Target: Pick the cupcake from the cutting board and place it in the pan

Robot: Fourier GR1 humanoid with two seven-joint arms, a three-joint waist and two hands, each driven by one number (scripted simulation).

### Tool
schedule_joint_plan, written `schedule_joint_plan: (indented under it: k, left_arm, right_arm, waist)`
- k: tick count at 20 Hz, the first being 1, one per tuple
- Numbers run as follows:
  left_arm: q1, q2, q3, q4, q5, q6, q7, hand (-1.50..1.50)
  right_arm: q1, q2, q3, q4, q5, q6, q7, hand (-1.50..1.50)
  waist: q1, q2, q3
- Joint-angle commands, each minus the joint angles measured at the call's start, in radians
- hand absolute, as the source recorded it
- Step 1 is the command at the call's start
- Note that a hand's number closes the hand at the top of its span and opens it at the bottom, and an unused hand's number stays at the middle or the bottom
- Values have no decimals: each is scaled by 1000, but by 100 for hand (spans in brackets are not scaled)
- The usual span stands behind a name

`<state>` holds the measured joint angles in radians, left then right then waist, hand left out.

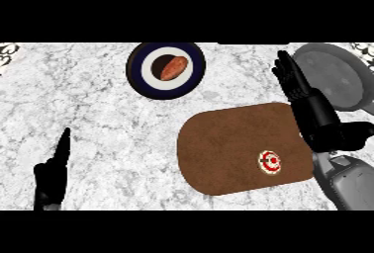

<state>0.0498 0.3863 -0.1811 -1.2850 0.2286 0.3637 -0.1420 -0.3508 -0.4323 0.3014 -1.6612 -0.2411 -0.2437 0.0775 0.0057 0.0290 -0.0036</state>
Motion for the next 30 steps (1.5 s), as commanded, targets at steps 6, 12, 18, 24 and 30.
schedule_joint_plan:
  k: [6,12,18,24,30]
  left_arm:
    - [196,67,-128,-448,70,-155,155,0]
    - [394,108,-114,-584,142,-207,162,0]
    - [473,116,-116,-672,179,-230,192,0]
    - [568,110,-144,-744,197,-231,223,0]
    - [552,105,-160,-759,185,-241,219,0]
  right_arm:
    - [-165,-82,229,10,148,233,12,150]
    - [-210,-159,202,0,355,132,-137,-150]
    - [-253,-275,330,21,485,273,-128,-150]
    - [-330,-413,514,31,731,443,13,-150]
    - [-385,-425,644,42,848,631,174,-150]
  waist:
    - [-2,-28,-11]
    - [-73,-36,-3]
    - [-93,-37,-12]
    - [-98,-64,-20]
    - [-91,-57,-16]
